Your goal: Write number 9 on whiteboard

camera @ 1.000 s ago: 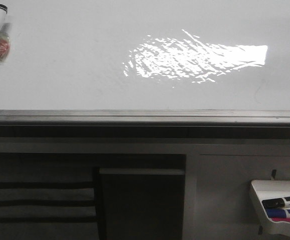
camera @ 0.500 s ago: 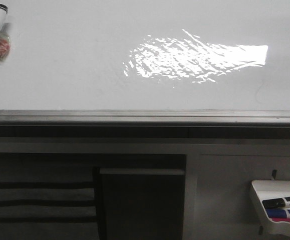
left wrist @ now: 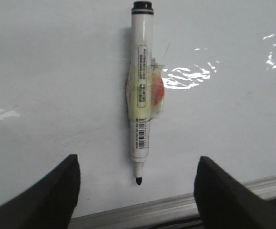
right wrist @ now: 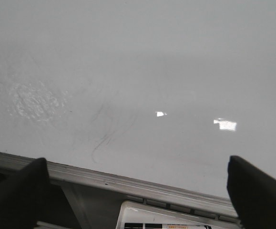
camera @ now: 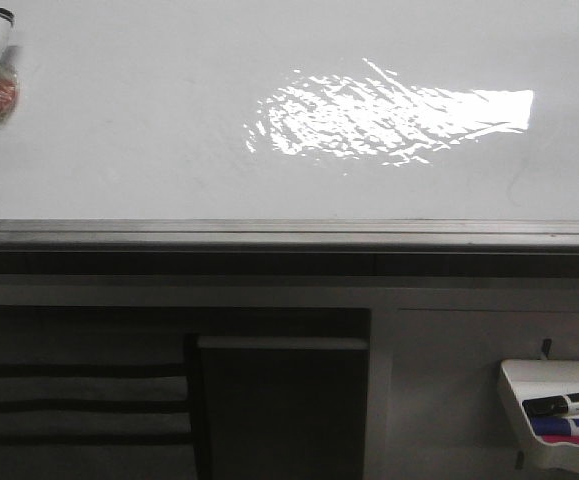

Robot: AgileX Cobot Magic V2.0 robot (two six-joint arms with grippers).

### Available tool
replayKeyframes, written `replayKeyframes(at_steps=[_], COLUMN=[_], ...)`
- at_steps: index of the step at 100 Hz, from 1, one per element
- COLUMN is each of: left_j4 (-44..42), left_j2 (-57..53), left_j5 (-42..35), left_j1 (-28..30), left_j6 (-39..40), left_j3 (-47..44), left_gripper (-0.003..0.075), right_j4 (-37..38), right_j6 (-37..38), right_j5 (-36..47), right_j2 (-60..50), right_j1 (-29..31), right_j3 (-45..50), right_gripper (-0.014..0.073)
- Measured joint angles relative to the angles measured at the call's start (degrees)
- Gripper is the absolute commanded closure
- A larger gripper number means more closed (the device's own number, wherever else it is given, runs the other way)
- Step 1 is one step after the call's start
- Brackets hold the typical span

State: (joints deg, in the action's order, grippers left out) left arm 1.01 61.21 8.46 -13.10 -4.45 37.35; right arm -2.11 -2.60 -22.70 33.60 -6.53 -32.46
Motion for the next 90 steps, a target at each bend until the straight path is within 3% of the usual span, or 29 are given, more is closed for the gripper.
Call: replayKeyframes(at_steps=[31,63,90], left_j4=[-0.1,-0.3,-0.3], left_j2=[11.6,16.9,17.2], left_j5=[-11.7,-17.0,-18.0], left_j1=[0.0,0.0,0.0], left_j6=[0.0,0.0,0.0], left_j3=[0.2,0.3,0.3], left_gripper=[0.0256,0.0515,0.0610], right_j4=[0.0,0.0,0.0], right_j6=[0.0,0.0,0.0], right_j5=[0.0,0.0,0.0], right_j2=[0.0,0.0,0.0], right_j1=[0.0,0.0,0.0], right_j3=[0.0,0.0,0.0], right_gripper=[-0.0073,-0.0073,-0.0073])
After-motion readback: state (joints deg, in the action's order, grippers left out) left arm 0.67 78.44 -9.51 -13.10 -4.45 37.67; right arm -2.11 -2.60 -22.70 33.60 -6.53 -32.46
